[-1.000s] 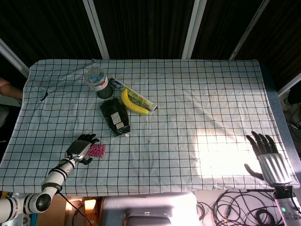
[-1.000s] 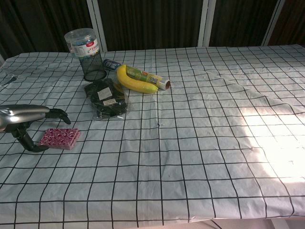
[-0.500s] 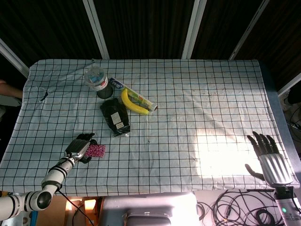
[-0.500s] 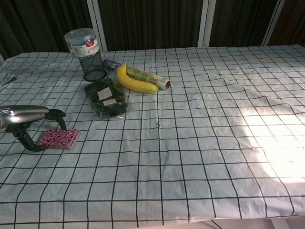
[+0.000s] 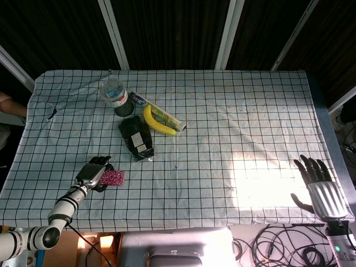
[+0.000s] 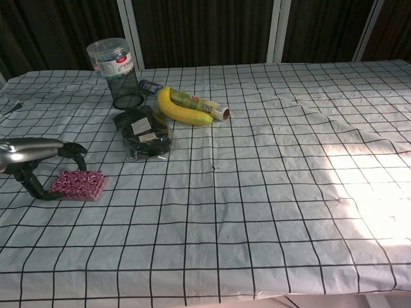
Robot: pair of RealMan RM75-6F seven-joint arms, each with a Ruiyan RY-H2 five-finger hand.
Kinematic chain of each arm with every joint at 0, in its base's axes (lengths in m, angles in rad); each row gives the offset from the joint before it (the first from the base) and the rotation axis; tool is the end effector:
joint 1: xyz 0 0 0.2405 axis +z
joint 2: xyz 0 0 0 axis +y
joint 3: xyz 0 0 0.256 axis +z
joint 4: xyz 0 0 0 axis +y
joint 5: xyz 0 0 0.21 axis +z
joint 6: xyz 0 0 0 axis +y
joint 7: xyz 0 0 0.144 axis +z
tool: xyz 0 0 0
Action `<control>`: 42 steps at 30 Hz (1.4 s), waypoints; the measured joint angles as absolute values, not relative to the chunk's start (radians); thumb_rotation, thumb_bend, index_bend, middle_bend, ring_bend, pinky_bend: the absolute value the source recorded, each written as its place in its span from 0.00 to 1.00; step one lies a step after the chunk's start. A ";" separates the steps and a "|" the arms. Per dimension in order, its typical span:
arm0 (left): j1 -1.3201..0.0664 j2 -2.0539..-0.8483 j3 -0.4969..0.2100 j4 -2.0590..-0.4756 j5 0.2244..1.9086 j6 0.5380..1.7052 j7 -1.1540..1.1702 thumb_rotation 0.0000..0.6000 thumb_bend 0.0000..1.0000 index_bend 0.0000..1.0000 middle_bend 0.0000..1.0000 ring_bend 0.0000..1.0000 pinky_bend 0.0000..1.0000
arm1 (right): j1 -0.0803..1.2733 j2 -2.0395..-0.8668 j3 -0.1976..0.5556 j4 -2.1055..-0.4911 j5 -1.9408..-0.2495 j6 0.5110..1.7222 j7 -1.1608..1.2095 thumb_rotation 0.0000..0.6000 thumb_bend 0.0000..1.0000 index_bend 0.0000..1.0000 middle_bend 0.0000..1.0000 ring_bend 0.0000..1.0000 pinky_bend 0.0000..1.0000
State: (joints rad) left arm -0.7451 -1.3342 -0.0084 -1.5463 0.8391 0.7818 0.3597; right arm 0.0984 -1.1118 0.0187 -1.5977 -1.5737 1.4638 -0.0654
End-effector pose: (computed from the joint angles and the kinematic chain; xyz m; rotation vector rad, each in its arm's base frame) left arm -0.2372 0.3251 0.0170 -1.8718 -1.1678 -0.4845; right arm -0.3063 -0.1783 0.1515 1.5109 -0.8326 0.8553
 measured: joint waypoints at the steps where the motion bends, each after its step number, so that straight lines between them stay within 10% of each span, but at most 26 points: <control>1: -0.741 -1.327 -0.009 -1.555 0.847 0.790 0.356 1.00 0.35 0.40 0.03 0.00 0.00 | 0.098 -1.112 0.019 -1.598 -1.573 1.464 -0.066 1.00 0.20 0.00 0.00 0.00 0.00; 19: -0.662 -1.215 -0.006 -1.550 0.891 0.834 0.244 1.00 0.35 0.39 0.05 0.00 0.00 | 0.098 -1.121 0.018 -1.599 -1.575 1.462 -0.086 1.00 0.20 0.00 0.00 0.00 0.00; 28: -0.652 -1.298 0.007 -1.322 0.825 0.702 0.201 1.00 0.35 0.07 0.02 0.00 0.00 | 0.104 -1.130 0.019 -1.602 -1.568 1.449 -0.106 1.00 0.20 0.00 0.00 0.00 0.00; 42: -0.629 -1.225 -0.013 -1.503 0.953 0.761 0.166 1.00 0.34 0.11 0.00 0.00 0.00 | 0.099 -1.123 0.017 -1.602 -1.576 1.460 -0.088 1.00 0.20 0.00 0.00 0.00 0.00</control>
